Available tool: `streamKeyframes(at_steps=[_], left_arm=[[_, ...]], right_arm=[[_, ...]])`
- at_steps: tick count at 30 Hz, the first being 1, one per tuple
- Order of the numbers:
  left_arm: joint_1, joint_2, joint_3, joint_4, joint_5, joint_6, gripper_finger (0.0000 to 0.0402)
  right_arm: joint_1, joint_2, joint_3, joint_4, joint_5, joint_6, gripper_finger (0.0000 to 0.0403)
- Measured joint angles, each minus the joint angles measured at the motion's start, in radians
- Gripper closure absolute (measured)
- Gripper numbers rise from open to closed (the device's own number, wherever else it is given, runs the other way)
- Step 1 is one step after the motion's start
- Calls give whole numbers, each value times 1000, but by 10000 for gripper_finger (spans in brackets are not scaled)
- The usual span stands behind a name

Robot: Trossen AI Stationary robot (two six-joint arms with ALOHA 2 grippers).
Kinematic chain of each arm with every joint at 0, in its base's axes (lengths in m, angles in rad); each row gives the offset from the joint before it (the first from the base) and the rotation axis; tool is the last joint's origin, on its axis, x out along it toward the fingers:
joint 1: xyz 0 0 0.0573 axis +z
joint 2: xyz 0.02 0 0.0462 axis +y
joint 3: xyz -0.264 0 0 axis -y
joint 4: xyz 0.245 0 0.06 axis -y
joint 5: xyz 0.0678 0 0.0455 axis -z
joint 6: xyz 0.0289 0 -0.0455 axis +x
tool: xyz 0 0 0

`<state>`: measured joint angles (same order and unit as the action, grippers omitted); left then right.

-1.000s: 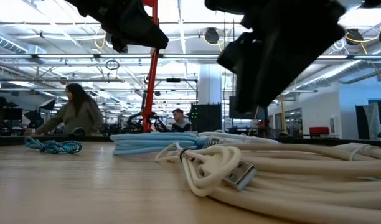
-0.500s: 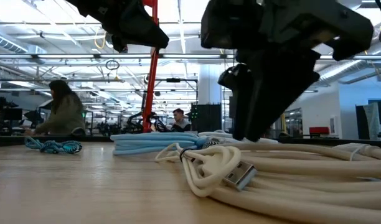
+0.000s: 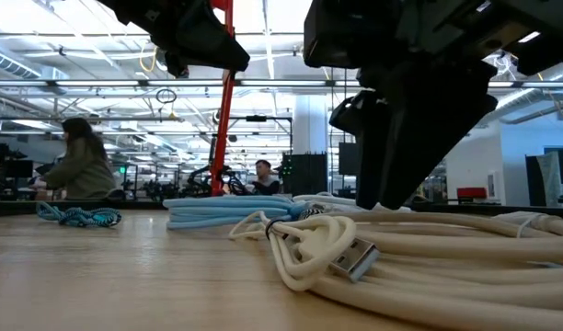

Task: Pick & Place USB Port
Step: Put the brown charger cable into the blue bin

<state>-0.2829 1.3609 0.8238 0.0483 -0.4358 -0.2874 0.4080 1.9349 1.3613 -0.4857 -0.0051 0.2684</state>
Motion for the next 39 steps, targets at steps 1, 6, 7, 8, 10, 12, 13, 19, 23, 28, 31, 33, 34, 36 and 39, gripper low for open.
streamKeyframes(at_steps=[1, 6, 7, 8, 10, 12, 13, 19, 23, 28, 31, 33, 34, 36, 39], left_arm=[[0, 0, 0, 0, 0, 0, 341], [0, 0, 0, 0, 0, -1, 341], [0, 0, 0, 0, 0, -1, 341], [0, 0, 0, 0, 1, 0, 341], [0, 0, 0, 0, 0, -1, 341], [0, 0, 0, -1, 1, 0, 341], [0, 0, 0, 0, 1, 1, 341], [0, 0, 0, 0, 1, 0, 341], [0, 0, 0, 0, 1, 0, 341], [0, 0, 0, 0, 1, 1, 341], [0, 0, 0, 0, 1, 1, 341], [0, 0, 0, 0, 1, 3, 341], [0, 0, 0, -1, 1, 3, 341], [0, 0, 0, -1, 1, 4, 341], [0, 0, 0, -3, 1, 4, 341]], right_arm=[[0, 7, 0, 4, 0, 3, 263], [-1, 53, -1, 12, -6, 3, 263], [-2, 63, 0, 18, -21, 4, 263], [-3, 72, 2, 20, -26, 4, 263], [-3, 85, 3, 22, -42, 4, 263], [-3, 86, 3, 23, -46, 2, 263], [-3, 86, 3, 24, -45, -1, 263], [-2, 82, 2, 25, -19, -1, 278], [-3, 87, 2, 18, -20, -9, 316], [-3, 89, 2, 9, -11, -15, 374], [-2, 82, 2, 7, 8, -16, 374], [-2, 74, 3, 2, 28, -16, 374], [-2, 65, 2, -3, 41, -16, 374], [-1, 45, 1, -8, 59, -17, 374], [-2, -6, 0, -14, 131, -25, 374]])
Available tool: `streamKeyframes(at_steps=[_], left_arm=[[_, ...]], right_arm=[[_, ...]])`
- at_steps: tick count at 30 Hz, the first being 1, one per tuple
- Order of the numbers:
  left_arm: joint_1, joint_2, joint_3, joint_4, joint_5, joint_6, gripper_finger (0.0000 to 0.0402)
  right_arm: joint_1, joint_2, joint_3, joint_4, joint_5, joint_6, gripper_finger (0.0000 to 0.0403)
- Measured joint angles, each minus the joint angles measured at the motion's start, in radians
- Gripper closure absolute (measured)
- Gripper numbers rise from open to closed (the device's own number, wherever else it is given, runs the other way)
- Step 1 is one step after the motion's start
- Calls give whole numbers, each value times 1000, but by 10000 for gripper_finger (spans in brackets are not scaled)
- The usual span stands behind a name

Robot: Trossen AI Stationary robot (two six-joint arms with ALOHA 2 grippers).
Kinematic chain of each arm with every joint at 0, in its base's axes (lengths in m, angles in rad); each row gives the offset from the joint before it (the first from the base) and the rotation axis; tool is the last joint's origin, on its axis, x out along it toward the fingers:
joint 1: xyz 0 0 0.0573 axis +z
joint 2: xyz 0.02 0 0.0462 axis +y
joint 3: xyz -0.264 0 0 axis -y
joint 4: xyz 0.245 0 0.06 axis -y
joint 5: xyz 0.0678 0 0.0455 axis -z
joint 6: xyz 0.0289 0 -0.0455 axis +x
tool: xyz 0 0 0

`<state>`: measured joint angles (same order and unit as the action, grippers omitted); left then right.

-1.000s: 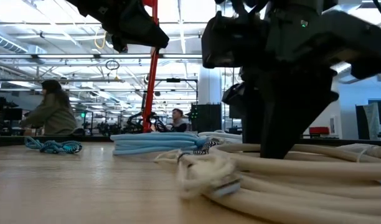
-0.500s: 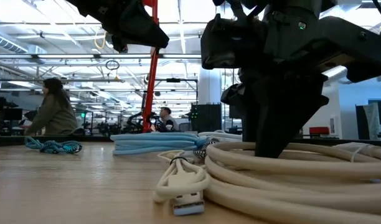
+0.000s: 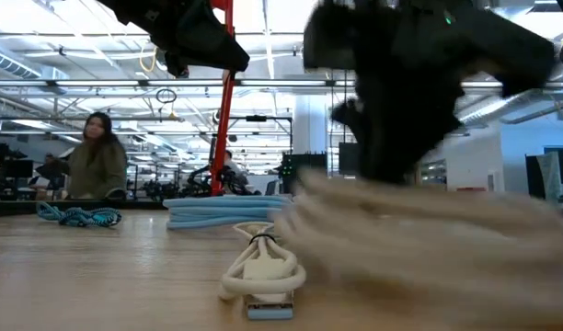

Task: Pick & Place USB Port
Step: Put the brown charger cable into the blue bin

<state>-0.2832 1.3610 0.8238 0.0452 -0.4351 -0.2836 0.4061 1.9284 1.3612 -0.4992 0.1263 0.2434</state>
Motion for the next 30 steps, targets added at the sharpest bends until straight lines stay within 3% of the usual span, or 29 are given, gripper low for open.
streamKeyframes(at_steps=[11, 15, 20, 25, 30], left_arm=[[0, 0, 0, -6, 0, 0, 341], [0, 0, 0, -14, -1, 0, 341], [0, 0, 0, -19, -1, -5, 341], [-1, 0, 0, -20, -1, -6, 341], [-2, 0, 0, -20, -1, -7, 341]], right_arm=[[-10, -239, 2, 34, 257, -32, 374], [-12, -385, 4, -68, 455, 62, 374], [26, -572, 4, -383, 633, 333, 374], [133, -671, 4, -692, 616, 672, 374], [287, -651, 4, -884, 498, 977, 374]])
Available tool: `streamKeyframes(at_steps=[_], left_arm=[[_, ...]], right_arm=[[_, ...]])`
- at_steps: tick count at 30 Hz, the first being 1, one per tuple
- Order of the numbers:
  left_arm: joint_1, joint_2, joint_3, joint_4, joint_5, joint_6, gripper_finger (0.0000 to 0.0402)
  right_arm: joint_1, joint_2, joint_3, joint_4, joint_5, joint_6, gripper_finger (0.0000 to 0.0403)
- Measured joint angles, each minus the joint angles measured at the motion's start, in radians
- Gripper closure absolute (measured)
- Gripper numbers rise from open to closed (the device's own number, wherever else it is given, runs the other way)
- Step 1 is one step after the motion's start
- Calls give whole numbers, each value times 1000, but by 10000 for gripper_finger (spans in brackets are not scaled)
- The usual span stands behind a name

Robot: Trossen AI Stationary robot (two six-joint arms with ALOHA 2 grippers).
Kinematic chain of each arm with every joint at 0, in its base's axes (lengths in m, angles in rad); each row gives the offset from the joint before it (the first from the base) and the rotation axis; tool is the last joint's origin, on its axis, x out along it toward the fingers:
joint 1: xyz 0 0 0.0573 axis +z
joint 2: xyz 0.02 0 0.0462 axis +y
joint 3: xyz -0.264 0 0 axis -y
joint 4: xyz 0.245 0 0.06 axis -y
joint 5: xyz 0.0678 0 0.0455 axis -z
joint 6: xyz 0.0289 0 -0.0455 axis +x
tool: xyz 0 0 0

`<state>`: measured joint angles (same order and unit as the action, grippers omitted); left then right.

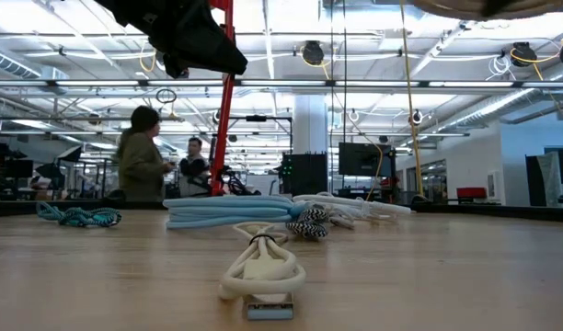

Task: Pick & Place USB Port
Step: Put the brown charger cable into the blue bin

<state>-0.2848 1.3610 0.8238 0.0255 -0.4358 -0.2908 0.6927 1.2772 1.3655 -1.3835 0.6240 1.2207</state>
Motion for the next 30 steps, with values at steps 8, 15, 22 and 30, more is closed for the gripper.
streamKeyframes(at_steps=[8, 15, 22, 30], left_arm=[[0, 0, 0, 0, -1, 0, 341], [1, 0, 0, 1, -9, 22, 341], [42, 0, 0, 14, -9, 103, 341], [96, 0, 0, 42, 16, 186, 341]], right_arm=[[248, 139, 0, -128, -132, 440, 374], [343, 194, 0, -95, -280, 622, 374], [373, 252, 0, 37, -259, 655, 374], [402, 314, 0, 62, -290, 744, 374]])
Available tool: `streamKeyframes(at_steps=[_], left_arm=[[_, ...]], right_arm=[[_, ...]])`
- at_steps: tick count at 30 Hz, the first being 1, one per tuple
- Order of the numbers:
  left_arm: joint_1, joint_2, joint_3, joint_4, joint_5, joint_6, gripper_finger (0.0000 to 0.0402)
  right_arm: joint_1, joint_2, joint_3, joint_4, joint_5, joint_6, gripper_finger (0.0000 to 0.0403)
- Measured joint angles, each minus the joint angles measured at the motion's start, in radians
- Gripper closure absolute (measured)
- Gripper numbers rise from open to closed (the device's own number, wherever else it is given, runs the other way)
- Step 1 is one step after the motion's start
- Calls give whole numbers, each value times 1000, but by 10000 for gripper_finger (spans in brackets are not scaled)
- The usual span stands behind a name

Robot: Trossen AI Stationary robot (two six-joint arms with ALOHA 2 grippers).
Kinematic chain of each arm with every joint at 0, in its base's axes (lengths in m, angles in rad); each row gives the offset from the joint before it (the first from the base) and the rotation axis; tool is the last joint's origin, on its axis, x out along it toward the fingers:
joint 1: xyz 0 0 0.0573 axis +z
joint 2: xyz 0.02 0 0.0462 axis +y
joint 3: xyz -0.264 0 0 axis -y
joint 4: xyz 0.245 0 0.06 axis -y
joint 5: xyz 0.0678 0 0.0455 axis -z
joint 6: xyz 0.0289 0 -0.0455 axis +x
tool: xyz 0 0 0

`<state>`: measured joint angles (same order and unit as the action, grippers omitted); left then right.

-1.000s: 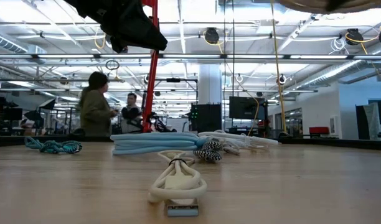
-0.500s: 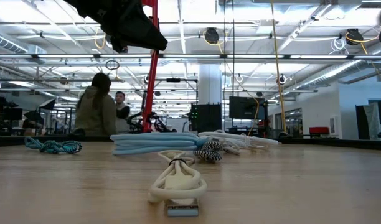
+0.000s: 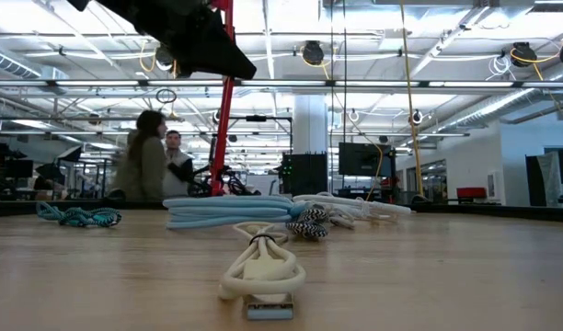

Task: Pick & Place USB Port
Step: Put the brown charger cable into the blue bin

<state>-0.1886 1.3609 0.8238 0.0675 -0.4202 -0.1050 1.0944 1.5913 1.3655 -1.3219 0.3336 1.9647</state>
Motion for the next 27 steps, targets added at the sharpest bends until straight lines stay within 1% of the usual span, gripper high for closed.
streamKeyframes(at_steps=[3, 8, 12, 20, 22, 27], left_arm=[[19, 0, 0, 7, 26, 28, 341], [53, 0, 0, 14, 64, 45, 341], [68, 0, 0, 15, 88, 48, 341], [71, 0, 0, 15, 90, 48, 341], [71, 0, 0, 15, 90, 48, 341], [71, 0, 0, 15, 90, 44, 341]], right_arm=[[4, 17, 0, -11, -21, 42, 374], [4, 55, 0, -15, -75, 53, 374], [4, 76, 0, -13, -76, 59, 374], [3, 93, 0, -16, -76, 60, 374], [3, 93, 0, -18, -78, 57, 364], [-6, 93, 0, -11, -123, 38, 315]])
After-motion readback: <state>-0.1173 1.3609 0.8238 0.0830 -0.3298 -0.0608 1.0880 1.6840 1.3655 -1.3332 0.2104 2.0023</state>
